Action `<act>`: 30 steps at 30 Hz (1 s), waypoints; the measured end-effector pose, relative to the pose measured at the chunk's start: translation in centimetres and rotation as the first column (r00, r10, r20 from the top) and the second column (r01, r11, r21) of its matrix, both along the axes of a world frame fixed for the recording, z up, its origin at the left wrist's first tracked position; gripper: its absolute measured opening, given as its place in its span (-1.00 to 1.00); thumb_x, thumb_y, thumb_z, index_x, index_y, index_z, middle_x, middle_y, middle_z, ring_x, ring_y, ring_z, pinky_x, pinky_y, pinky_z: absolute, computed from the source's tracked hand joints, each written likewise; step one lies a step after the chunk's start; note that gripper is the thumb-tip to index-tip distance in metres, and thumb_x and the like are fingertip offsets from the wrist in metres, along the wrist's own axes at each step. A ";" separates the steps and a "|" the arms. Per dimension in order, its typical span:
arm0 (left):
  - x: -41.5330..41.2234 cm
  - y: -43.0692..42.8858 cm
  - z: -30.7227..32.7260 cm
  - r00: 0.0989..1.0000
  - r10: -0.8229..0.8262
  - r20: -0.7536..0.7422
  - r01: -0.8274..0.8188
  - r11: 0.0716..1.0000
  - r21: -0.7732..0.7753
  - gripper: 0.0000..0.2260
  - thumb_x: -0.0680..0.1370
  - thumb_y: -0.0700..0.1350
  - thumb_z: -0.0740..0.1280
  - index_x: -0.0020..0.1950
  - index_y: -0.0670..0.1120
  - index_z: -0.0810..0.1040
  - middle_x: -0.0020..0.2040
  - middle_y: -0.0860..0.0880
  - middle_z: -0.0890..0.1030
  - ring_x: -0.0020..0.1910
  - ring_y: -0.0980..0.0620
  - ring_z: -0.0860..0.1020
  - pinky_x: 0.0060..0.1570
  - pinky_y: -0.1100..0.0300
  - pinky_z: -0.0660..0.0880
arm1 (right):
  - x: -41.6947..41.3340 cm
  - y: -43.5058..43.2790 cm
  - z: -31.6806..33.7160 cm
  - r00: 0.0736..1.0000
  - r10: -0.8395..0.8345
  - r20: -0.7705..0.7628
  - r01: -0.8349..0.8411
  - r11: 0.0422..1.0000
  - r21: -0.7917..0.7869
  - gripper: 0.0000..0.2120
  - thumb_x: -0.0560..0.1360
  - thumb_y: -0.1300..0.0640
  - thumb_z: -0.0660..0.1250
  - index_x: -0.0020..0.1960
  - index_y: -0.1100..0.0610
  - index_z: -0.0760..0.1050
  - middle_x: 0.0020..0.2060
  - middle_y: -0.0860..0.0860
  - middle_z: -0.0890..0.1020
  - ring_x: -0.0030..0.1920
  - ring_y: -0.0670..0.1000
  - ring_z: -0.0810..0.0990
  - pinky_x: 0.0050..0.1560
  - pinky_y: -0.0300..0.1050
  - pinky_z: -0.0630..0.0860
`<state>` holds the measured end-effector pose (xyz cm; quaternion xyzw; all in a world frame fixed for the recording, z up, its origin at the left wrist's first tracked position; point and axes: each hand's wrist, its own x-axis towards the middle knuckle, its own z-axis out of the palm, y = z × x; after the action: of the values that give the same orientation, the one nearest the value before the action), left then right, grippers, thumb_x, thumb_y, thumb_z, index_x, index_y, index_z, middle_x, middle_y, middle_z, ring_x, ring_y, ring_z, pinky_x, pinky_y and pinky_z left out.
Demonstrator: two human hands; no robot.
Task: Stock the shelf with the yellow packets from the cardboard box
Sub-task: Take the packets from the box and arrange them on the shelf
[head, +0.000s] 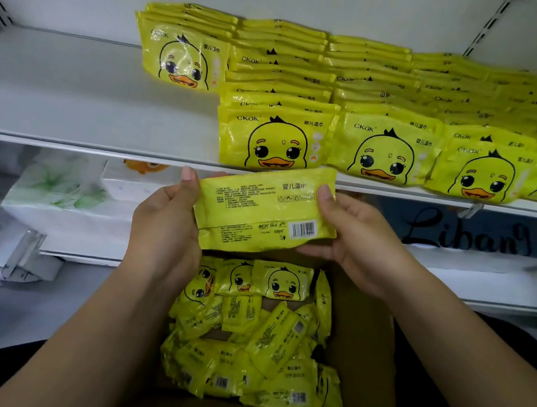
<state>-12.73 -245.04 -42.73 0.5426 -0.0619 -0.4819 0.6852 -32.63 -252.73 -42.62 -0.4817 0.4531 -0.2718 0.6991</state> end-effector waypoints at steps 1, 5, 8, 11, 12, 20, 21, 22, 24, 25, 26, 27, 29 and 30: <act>0.0 0.0 -0.1 1.000 -0.011 -0.007 0.011 1.000 0.002 -0.74 0.72 -0.05 0.21 0.07 -0.23 0.54 -0.18 -0.05 0.75 -0.23 0.09 0.73 -0.37 0.22 0.62 | -0.2 0.3 -0.1 1.000 -0.002 -0.020 0.001 1.000 -0.030 -0.65 0.61 -0.01 0.23 0.24 0.20 0.56 0.07 0.13 0.72 0.07 0.12 0.71 -0.02 0.02 0.68; -0.5 0.5 -1.3 0.964 -0.257 -0.063 0.261 0.963 0.066 -0.59 0.70 0.11 0.17 0.33 -0.18 0.52 0.16 -0.17 0.71 0.09 -0.10 0.72 -0.09 0.02 0.69 | -0.8 0.8 -0.1 0.986 -0.166 0.022 0.167 0.984 -0.068 -0.72 0.64 0.04 0.22 0.19 0.19 0.57 0.02 0.13 0.73 -0.02 0.09 0.73 -0.20 -0.11 0.67; -1.6 1.5 -1.9 0.913 -0.409 -0.017 0.408 0.908 0.096 -0.68 0.71 0.01 0.20 0.26 -0.21 0.54 0.10 -0.23 0.72 0.06 -0.12 0.73 -0.09 0.11 0.69 | -1.6 0.7 0.4 0.968 -0.222 0.117 0.221 0.975 0.022 -0.73 0.65 0.06 0.22 0.21 0.19 0.55 0.08 0.12 0.71 0.02 0.07 0.72 -0.22 -0.16 0.66; -2.0 1.9 -1.8 0.932 -0.363 0.018 0.362 0.931 0.046 -0.79 0.70 -0.12 0.23 0.13 -0.26 0.52 0.01 -0.26 0.73 0.00 -0.10 0.74 -0.16 0.21 0.66 | -2.5 0.7 0.9 0.967 -0.175 0.185 0.156 0.981 0.111 -0.68 0.65 0.09 0.20 0.29 0.25 0.50 0.16 0.16 0.68 0.11 0.09 0.69 -0.12 -0.14 0.68; -1.9 1.8 -1.7 0.940 -0.341 0.002 0.341 0.939 0.036 -0.82 0.70 -0.14 0.23 0.09 -0.24 0.52 -0.01 -0.27 0.73 -0.01 -0.10 0.74 -0.17 0.21 0.66 | -2.9 0.9 1.0 0.971 -0.135 0.197 0.113 0.987 0.117 -0.68 0.65 0.09 0.20 0.31 0.24 0.49 0.18 0.16 0.67 0.16 0.10 0.68 -0.05 -0.11 0.68; -2.1 2.0 -1.1 0.945 -0.310 0.100 0.308 0.951 0.038 -0.76 0.72 -0.08 0.22 0.17 -0.24 0.55 -0.02 -0.29 0.72 -0.06 -0.16 0.74 -0.09 0.07 0.70 | -5.1 3.0 0.6 0.981 -0.041 -0.190 0.009 0.986 -0.165 -0.76 0.64 0.06 0.23 0.18 0.19 0.53 -0.44 0.03 0.57 -0.44 -0.05 0.46 -0.45 -0.29 0.39; -2.2 2.1 -1.2 0.940 -0.307 0.147 0.303 0.952 0.049 -0.76 0.72 -0.08 0.22 0.16 -0.25 0.55 -0.04 -0.30 0.71 -0.07 -0.16 0.74 -0.10 0.07 0.70 | -5.3 3.1 0.4 0.984 -0.099 -0.149 0.079 0.988 -0.133 -0.75 0.63 0.08 0.25 0.21 0.22 0.52 -0.46 0.01 0.54 -0.45 -0.06 0.42 -0.46 -0.31 0.35; -2.3 2.3 -1.3 0.935 -0.301 0.187 0.296 0.953 0.056 -0.76 0.72 -0.08 0.22 0.13 -0.25 0.55 -0.06 -0.29 0.71 -0.09 -0.16 0.75 -0.11 0.09 0.70 | -5.4 3.2 0.3 0.984 -0.153 -0.091 0.146 0.986 -0.082 -0.72 0.62 0.10 0.29 0.25 0.23 0.51 -0.47 0.00 0.52 -0.45 -0.07 0.39 -0.47 -0.32 0.33; -2.6 2.5 -1.3 0.928 -0.289 0.236 0.284 0.957 0.053 -0.77 0.72 -0.09 0.22 0.07 -0.23 0.56 -0.11 -0.27 0.72 -0.14 -0.14 0.75 -0.17 0.14 0.69 | -5.3 3.2 0.5 0.970 -0.242 0.008 0.242 0.970 0.021 -0.65 0.57 0.14 0.35 0.32 0.23 0.49 -0.47 0.01 0.50 -0.48 -0.10 0.37 -0.49 -0.33 0.32; -2.6 2.7 -1.2 0.925 -0.283 0.254 0.280 0.959 0.048 -0.77 0.72 -0.09 0.22 0.05 -0.23 0.56 -0.14 -0.24 0.73 -0.18 -0.11 0.74 -0.20 0.17 0.68 | -5.2 3.2 0.6 0.961 -0.273 0.040 0.271 0.961 0.050 -0.63 0.56 0.17 0.37 0.34 0.22 0.48 -0.48 0.02 0.50 -0.50 -0.11 0.36 -0.50 -0.33 0.31; -2.6 2.7 -1.1 0.922 -0.273 0.274 0.271 0.962 0.047 -0.76 0.72 -0.09 0.22 0.02 -0.23 0.57 -0.17 -0.21 0.73 -0.23 -0.07 0.73 -0.25 0.21 0.67 | -5.1 3.2 0.8 0.954 -0.295 0.062 0.291 0.955 0.063 -0.62 0.55 0.20 0.38 0.35 0.21 0.48 -0.49 0.02 0.50 -0.52 -0.12 0.36 -0.51 -0.34 0.30; -2.4 2.8 -1.0 0.918 -0.257 0.301 0.256 0.966 0.045 -0.75 0.72 -0.09 0.23 -0.02 -0.21 0.58 -0.20 -0.18 0.73 -0.29 -0.03 0.71 -0.31 0.25 0.64 | -5.0 3.2 1.0 0.947 -0.311 0.077 0.306 0.950 0.062 -0.62 0.54 0.22 0.39 0.34 0.18 0.48 -0.50 0.03 0.49 -0.53 -0.12 0.35 -0.52 -0.34 0.29; -2.1 2.8 -1.0 0.900 -0.220 0.377 0.217 0.975 0.052 -0.72 0.72 -0.09 0.24 -0.13 -0.16 0.58 -0.31 -0.09 0.69 -0.41 0.07 0.60 -0.38 0.30 0.52 | -4.5 3.2 1.4 0.940 -0.328 0.095 0.327 0.945 0.031 -0.64 0.54 0.23 0.39 0.32 0.12 0.48 -0.51 0.03 0.49 -0.54 -0.11 0.35 -0.52 -0.32 0.29; -2.0 2.9 -1.0 0.883 -0.211 0.419 0.204 0.977 0.063 -0.70 0.71 -0.09 0.24 -0.17 -0.14 0.57 -0.36 -0.04 0.65 -0.43 0.08 0.53 -0.37 0.30 0.47 | -4.3 3.3 1.5 0.938 -0.334 0.094 0.335 0.942 0.005 -0.66 0.55 0.23 0.40 0.30 0.09 0.48 -0.50 0.03 0.50 -0.53 -0.10 0.36 -0.51 -0.32 0.30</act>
<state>-14.75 -242.13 -43.73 0.6302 -0.2624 -0.4238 0.5953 -36.93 -249.46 -41.08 -0.3883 0.4935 -0.4113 0.6607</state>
